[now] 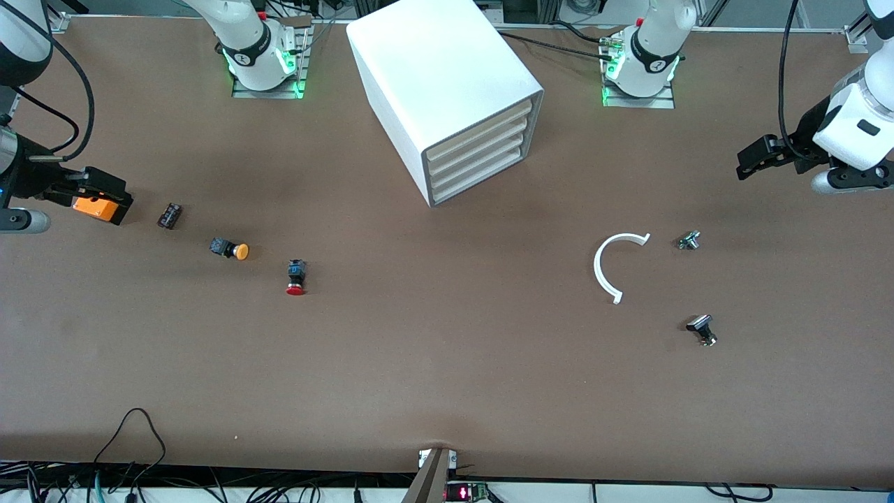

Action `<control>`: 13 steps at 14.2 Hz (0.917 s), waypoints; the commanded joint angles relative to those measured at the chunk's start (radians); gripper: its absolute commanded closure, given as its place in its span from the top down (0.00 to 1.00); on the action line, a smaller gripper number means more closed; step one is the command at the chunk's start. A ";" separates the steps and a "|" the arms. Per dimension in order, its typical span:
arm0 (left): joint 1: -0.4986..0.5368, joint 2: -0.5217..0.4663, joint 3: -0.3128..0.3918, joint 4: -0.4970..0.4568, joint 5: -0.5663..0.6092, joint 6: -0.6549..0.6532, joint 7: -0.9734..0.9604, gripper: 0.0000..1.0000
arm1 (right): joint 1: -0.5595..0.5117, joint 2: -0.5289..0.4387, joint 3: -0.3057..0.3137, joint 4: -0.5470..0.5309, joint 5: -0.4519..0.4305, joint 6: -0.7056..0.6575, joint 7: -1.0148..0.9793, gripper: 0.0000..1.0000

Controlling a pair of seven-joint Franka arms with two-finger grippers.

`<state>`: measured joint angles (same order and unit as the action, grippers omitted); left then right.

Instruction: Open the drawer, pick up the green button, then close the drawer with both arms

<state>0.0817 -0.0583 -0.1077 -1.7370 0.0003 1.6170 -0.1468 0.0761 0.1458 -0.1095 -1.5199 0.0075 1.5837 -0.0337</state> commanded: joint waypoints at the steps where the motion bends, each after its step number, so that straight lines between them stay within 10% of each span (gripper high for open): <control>1: 0.010 0.003 -0.004 0.013 -0.003 -0.037 0.016 1.00 | -0.012 -0.023 0.014 -0.020 -0.009 -0.002 0.018 1.00; 13: 0.010 0.006 -0.009 0.019 -0.002 -0.040 0.013 1.00 | -0.007 -0.008 0.016 -0.003 0.003 0.004 0.017 1.00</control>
<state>0.0825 -0.0576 -0.1082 -1.7370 0.0003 1.6009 -0.1468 0.0758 0.1447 -0.1034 -1.5189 0.0077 1.5852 -0.0331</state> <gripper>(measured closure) 0.000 0.000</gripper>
